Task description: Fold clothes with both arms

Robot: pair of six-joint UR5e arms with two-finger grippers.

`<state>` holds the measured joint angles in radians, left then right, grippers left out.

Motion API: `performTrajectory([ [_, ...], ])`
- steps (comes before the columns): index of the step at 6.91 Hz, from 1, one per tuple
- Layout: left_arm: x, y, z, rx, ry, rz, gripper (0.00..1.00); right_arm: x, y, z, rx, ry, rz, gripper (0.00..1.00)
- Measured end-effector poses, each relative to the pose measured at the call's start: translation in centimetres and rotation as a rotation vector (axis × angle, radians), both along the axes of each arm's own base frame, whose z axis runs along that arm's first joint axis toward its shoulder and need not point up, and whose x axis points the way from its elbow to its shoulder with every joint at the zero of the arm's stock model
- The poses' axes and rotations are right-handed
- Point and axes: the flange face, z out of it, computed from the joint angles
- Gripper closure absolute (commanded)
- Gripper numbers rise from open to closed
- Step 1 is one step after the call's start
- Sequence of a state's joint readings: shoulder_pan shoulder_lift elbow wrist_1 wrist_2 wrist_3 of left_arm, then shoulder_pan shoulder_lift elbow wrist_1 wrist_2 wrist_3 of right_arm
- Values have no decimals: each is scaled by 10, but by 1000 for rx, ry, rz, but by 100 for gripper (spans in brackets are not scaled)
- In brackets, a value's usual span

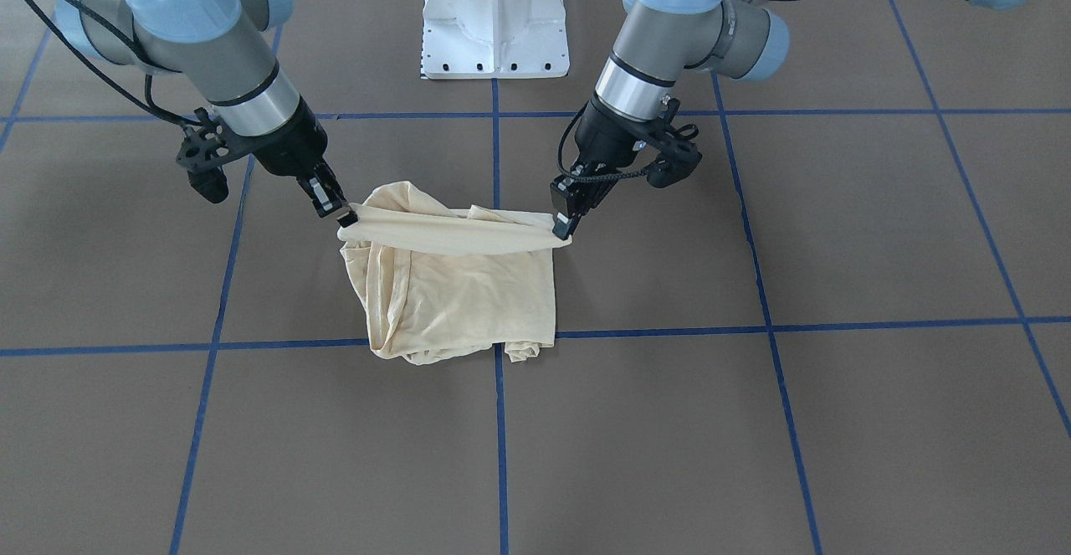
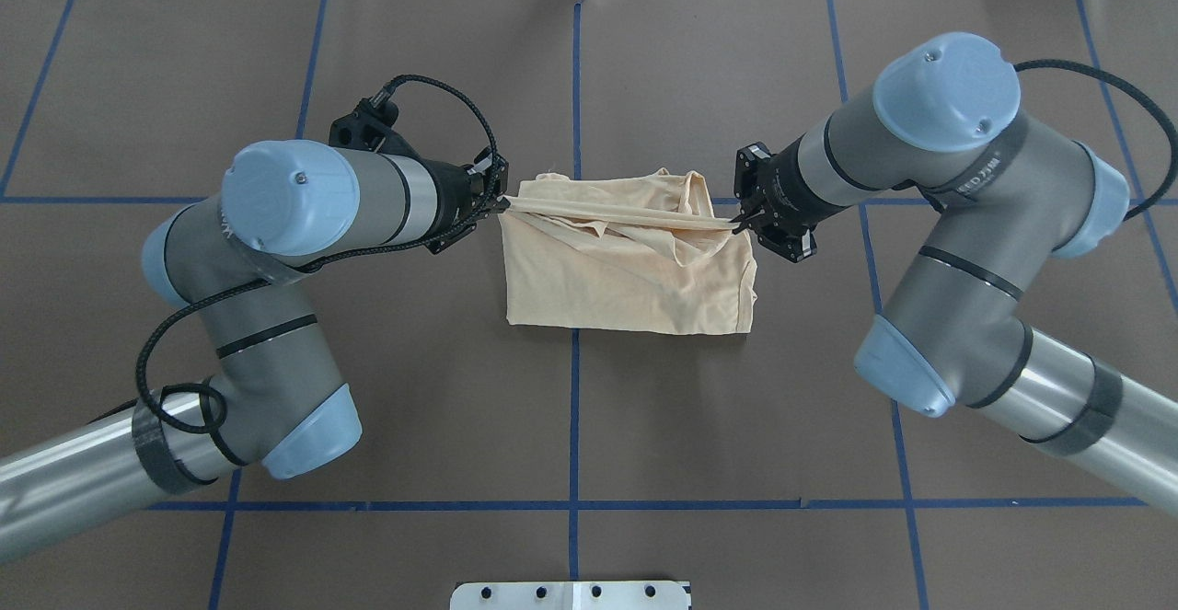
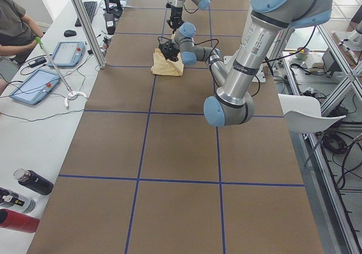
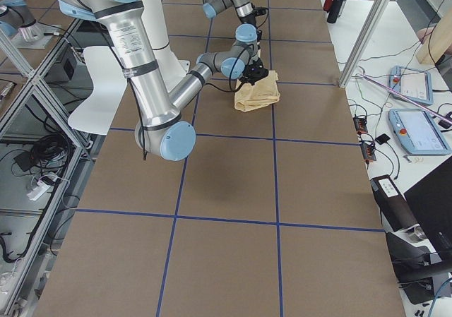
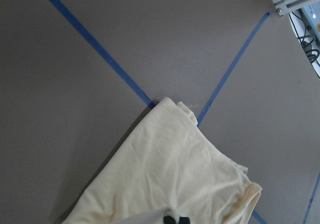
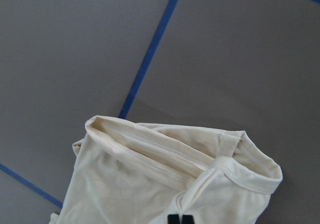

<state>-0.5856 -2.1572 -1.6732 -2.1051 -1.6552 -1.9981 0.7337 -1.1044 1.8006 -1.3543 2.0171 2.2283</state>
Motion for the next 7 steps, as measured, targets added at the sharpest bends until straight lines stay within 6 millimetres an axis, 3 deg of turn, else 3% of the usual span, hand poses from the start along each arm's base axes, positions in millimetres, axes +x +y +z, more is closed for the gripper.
performTrajectory([
  [2,13,-32,11,15,-16,-17,100,-28,-39,10,16,52,-32,100],
  [3,19,-44,21,22,-21,-23,87,-42,-55,16,24,79,-53,93],
  [4,25,-59,28,33,-29,-29,25,-54,-70,21,38,100,-72,1],
  [6,23,-103,41,103,-94,-44,20,-71,-117,28,88,138,-101,0],
  [7,7,-129,50,139,-135,-59,20,-63,-152,24,127,151,-127,0],
])
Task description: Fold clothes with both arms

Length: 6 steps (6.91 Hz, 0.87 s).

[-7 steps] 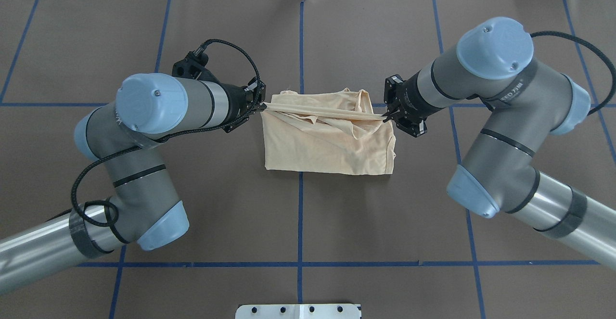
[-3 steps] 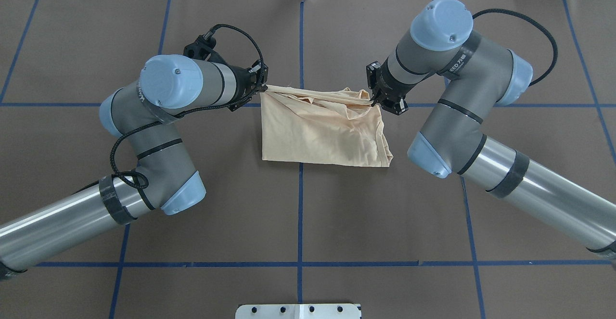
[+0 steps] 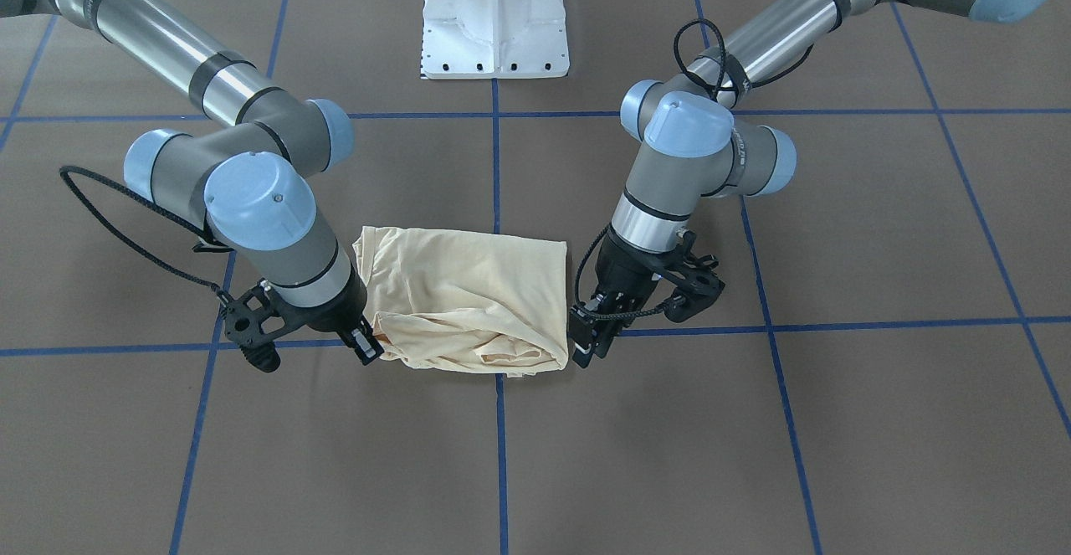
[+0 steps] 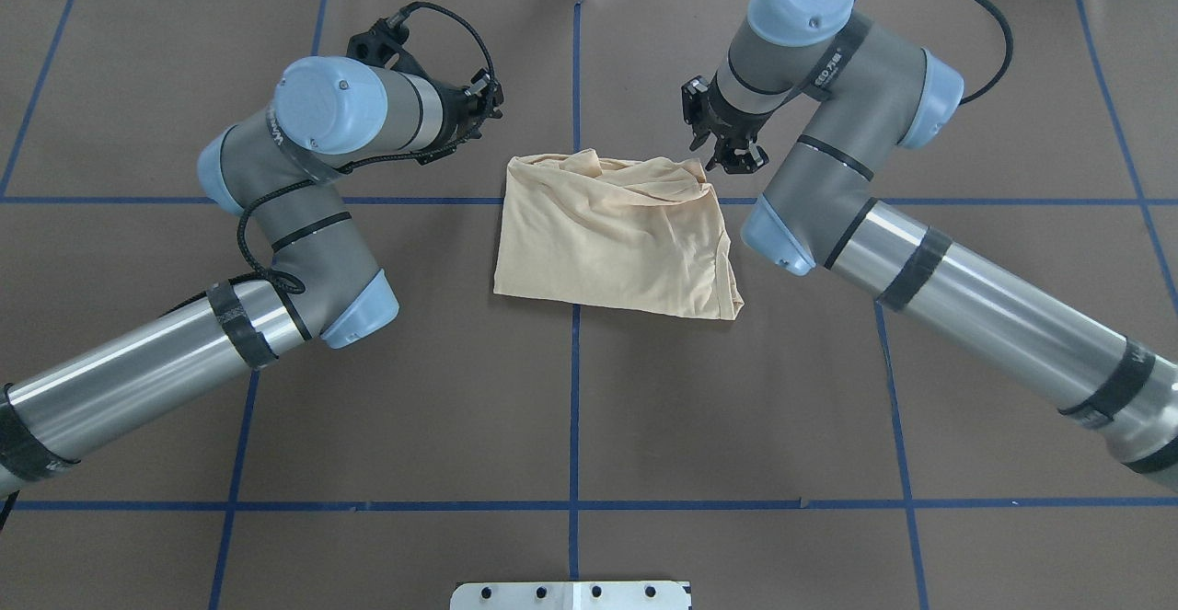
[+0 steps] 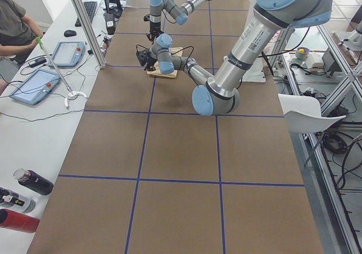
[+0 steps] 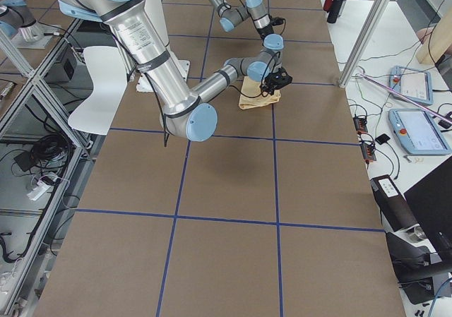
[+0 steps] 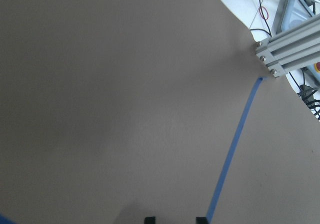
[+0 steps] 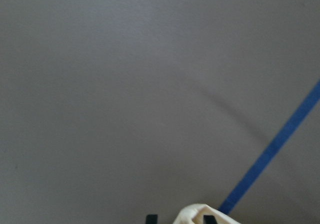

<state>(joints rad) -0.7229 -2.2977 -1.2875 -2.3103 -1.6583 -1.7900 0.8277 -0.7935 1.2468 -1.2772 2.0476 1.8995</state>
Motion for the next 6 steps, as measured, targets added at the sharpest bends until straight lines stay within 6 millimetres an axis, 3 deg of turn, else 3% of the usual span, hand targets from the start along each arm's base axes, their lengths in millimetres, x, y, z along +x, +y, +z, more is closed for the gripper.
performTrajectory([
  [1,-12,-13,3,20,-19,-10,20,16,-21,-2,21,-6,-30,0],
  [3,-27,-23,4,44,-29,23,20,42,-38,2,55,-14,-64,0],
  [4,-42,-24,8,92,-55,82,20,66,-42,15,90,-8,-83,0],
  [6,-98,-15,29,259,-141,214,21,135,-43,59,200,13,-168,0],
])
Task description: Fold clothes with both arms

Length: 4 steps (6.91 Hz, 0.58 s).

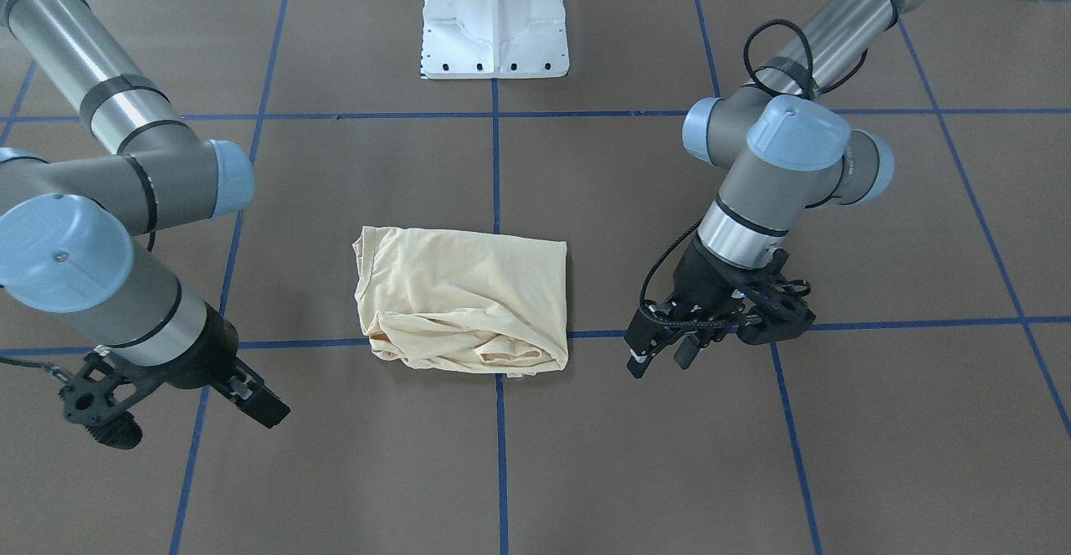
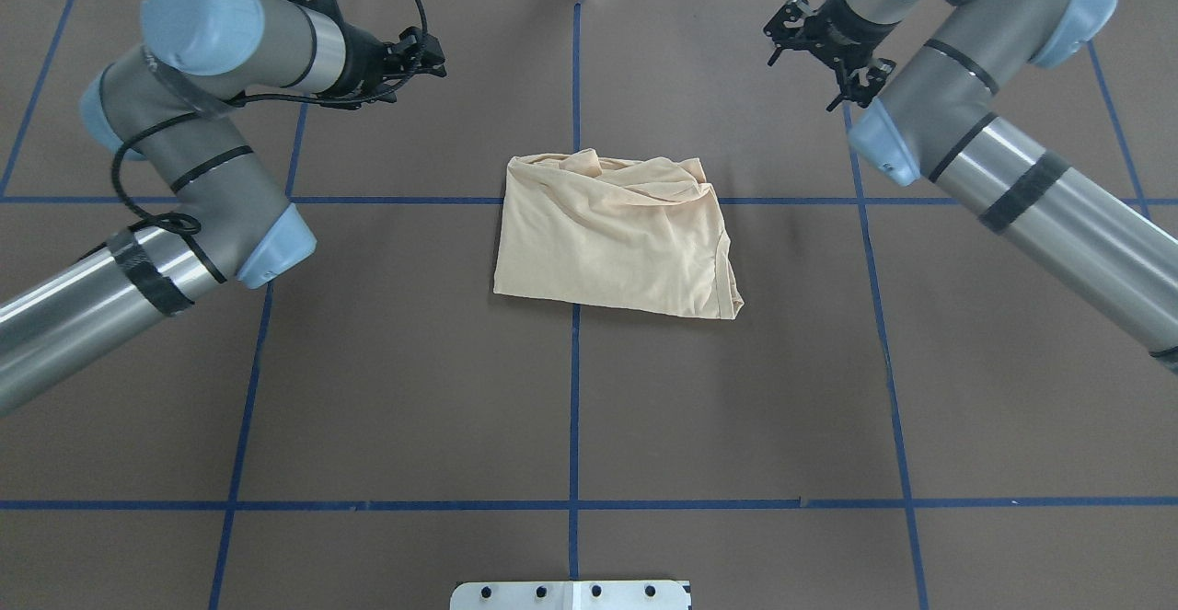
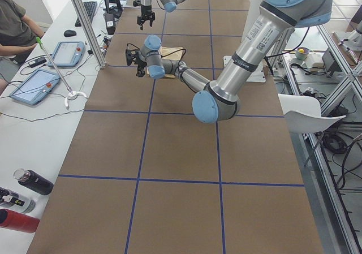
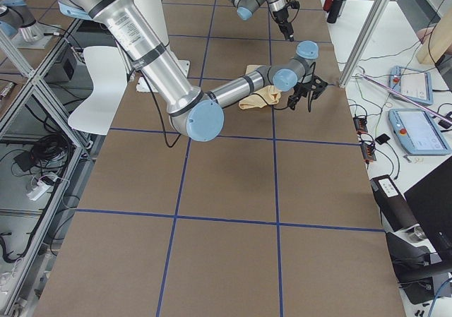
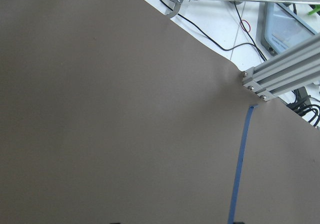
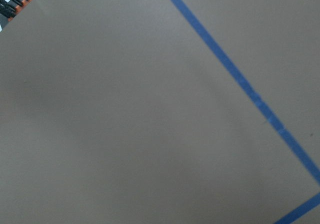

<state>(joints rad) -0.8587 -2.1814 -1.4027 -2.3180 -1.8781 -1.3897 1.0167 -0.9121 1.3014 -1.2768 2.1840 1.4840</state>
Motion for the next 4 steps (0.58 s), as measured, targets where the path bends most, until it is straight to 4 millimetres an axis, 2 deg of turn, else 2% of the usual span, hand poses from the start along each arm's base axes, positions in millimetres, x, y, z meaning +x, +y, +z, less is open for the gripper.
performTrajectory([
  [2,-71,10,37,161,-97,113,21,81,3,54,101,20,-84,0],
  [3,-119,17,68,249,-161,182,21,124,13,89,156,39,-131,0],
  [4,-184,26,109,338,-235,245,20,171,30,132,215,62,-192,0],
])
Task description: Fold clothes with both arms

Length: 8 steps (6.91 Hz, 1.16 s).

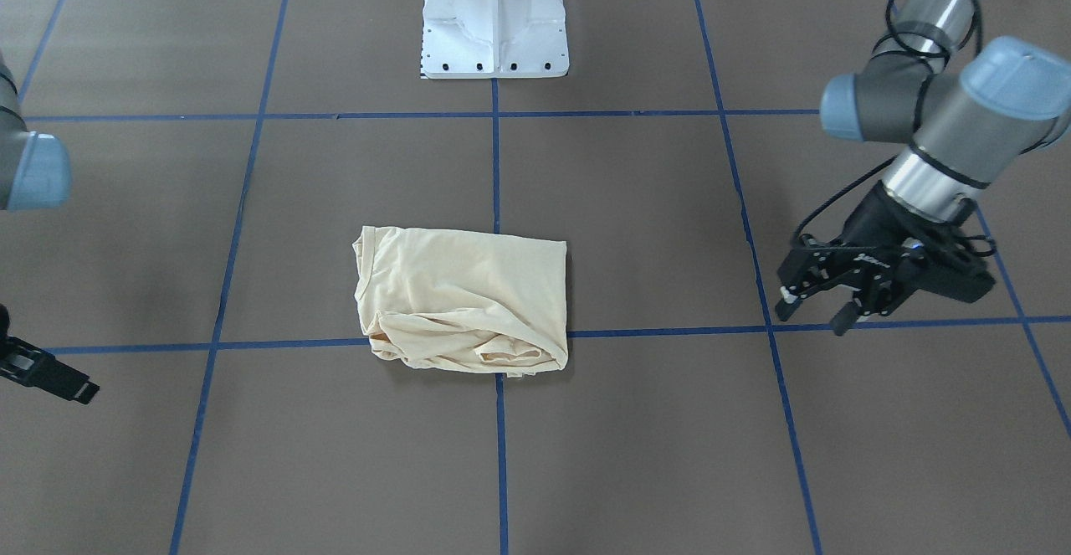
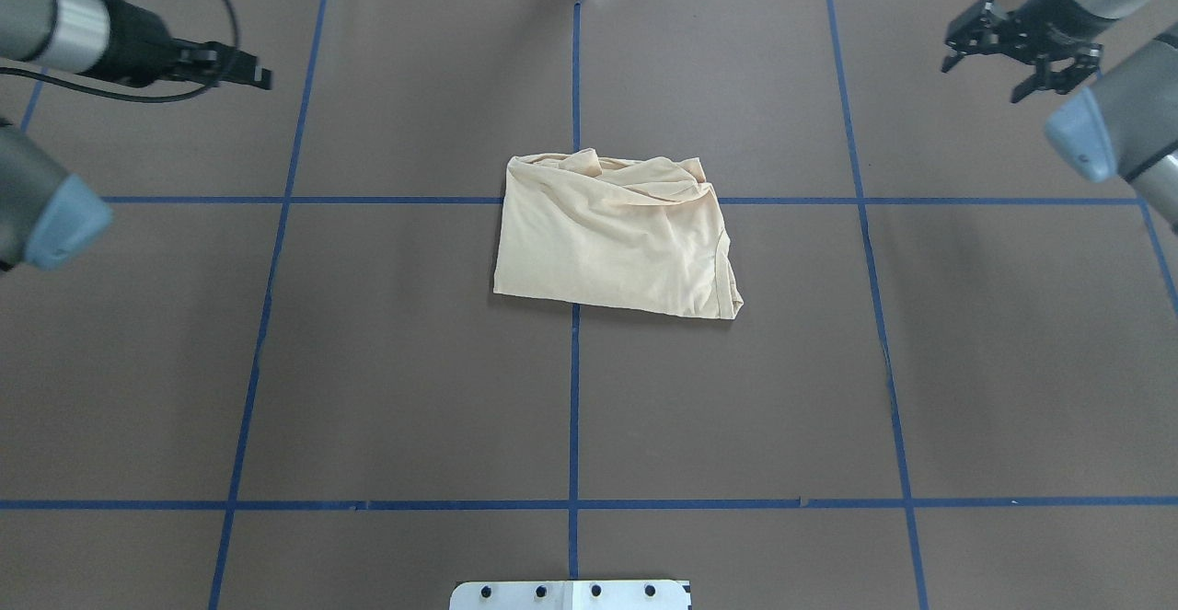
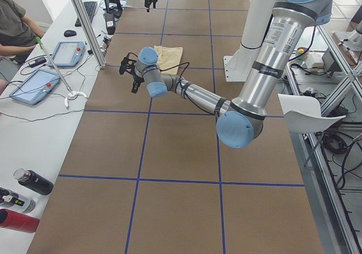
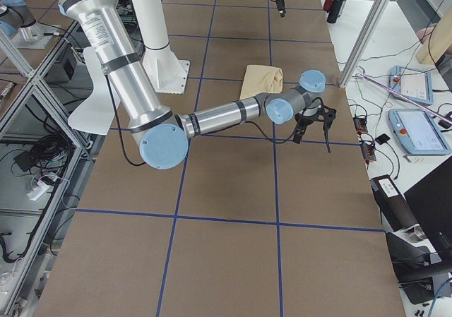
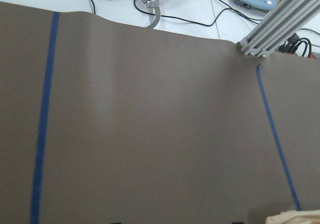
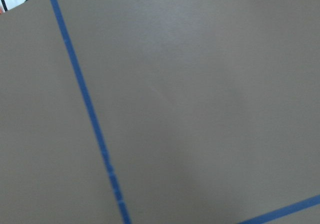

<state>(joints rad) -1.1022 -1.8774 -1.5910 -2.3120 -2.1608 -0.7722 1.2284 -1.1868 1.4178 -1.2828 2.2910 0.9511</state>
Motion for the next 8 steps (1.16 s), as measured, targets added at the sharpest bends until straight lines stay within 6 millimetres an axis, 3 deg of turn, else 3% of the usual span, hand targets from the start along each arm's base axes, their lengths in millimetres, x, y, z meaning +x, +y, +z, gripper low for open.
performTrajectory([
  [1,-68,14,43,80,-82,45,20,52,18,44,65,22,-65,0],
  [2,-119,29,83,139,-168,83,1,100,36,82,121,45,-124,0],
  [3,-155,39,115,176,-250,122,1,137,53,110,151,68,-181,0],
  [5,-201,45,152,159,-358,193,1,173,71,129,176,88,-279,0],
  [8,-231,44,181,29,-370,230,1,190,79,137,213,103,-333,0],
])
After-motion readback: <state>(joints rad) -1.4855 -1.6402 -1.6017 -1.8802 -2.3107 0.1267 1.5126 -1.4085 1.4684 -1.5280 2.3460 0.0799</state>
